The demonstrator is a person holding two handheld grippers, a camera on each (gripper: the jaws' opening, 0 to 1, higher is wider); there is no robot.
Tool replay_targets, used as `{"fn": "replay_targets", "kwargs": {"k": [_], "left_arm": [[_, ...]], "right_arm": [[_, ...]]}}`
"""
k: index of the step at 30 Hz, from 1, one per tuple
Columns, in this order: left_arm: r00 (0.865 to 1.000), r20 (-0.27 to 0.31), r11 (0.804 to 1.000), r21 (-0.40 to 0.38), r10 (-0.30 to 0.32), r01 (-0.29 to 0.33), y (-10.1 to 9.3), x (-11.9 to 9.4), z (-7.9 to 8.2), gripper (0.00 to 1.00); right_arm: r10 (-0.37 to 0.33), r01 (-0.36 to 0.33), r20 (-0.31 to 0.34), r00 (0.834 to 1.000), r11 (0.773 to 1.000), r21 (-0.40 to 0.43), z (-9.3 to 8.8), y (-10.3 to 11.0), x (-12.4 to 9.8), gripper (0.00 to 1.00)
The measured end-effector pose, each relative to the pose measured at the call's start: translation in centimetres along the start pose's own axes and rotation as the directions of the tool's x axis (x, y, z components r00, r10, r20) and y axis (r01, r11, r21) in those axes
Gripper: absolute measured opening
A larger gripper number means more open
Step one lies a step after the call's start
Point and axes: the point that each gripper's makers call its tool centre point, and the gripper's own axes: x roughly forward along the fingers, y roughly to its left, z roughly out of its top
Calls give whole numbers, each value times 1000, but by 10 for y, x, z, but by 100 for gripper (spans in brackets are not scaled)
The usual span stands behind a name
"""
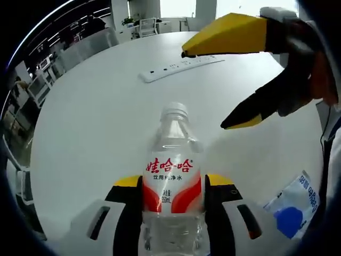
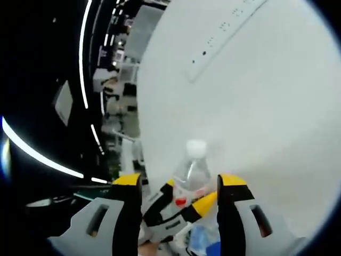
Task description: Arrange the tabletop items into an orderly group along one side of the table until the central work area is clear of visible clutter.
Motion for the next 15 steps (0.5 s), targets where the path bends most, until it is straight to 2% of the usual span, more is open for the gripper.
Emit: {"fn": "replay_targets", "kwargs": {"k": [3, 6, 10, 15], "left_arm": [[1000, 16, 1000, -9, 6, -6, 0, 0, 1, 45], [999, 33, 1000, -18, 12, -11, 0, 0, 0, 46], [998, 64, 999, -34, 25, -23, 1, 1, 2, 46], [997, 68, 999, -30, 26, -24, 0, 1, 2, 46]], "right_arm": [[-4, 4, 19, 1000, 1000, 28, 3, 1, 6, 55], [-39, 38, 17, 999, 999, 16, 2, -1, 12, 54], [-38, 38, 13, 999, 999, 23, -3, 4, 26, 53], [-53, 52, 28, 998, 998, 18, -6, 1, 33, 53]]}}
